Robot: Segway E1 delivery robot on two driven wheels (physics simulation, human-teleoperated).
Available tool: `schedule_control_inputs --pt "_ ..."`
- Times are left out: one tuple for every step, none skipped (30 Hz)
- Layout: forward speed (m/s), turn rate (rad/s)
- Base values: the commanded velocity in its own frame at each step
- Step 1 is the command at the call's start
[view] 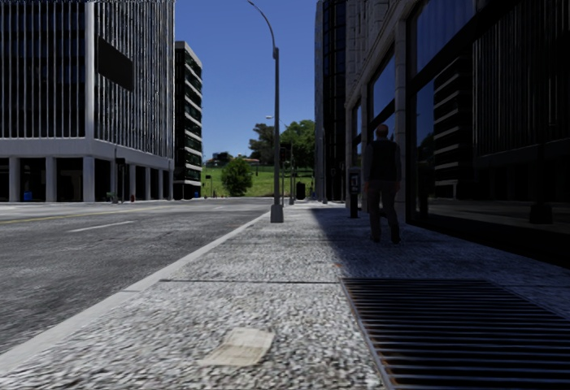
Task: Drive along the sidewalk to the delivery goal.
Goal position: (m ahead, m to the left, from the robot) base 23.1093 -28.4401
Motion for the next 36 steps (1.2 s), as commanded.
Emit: schedule_control_inputs --pt "2.00 -0.25" --pt "2.00 -0.25" --pt "2.00 -0.25" --pt "2.00 -0.25" --pt "2.00 -0.25" --pt "2.00 -0.25" --pt "2.00 -0.25" --pt "2.00 -0.25" --pt "2.00 -0.25" --pt "2.00 -0.25" --pt "2.00 -0.25" --pt "2.00 -0.25" --pt "2.00 -0.25" --pt "2.00 -0.25" --pt "2.00 -0.25" --pt "2.00 -0.23" --pt "2.00 -0.21" --pt "2.00 -0.21" --pt "2.00 -0.21" --pt "2.00 -0.21" --pt "2.00 -0.21" --pt "2.00 -0.21" --pt "2.00 -0.21" --pt "2.00 -0.21" --pt "2.00 -0.17" --pt "2.00 -0.07" --pt "2.00 0.00" --pt "2.00 0.00" --pt "2.00 0.00" --pt "2.00 0.00" --pt "2.00 0.00" --pt "2.00 0.00" --pt "2.00 0.00" --pt "2.00 0.00" --pt "2.00 0.00" --pt "2.00 0.00"
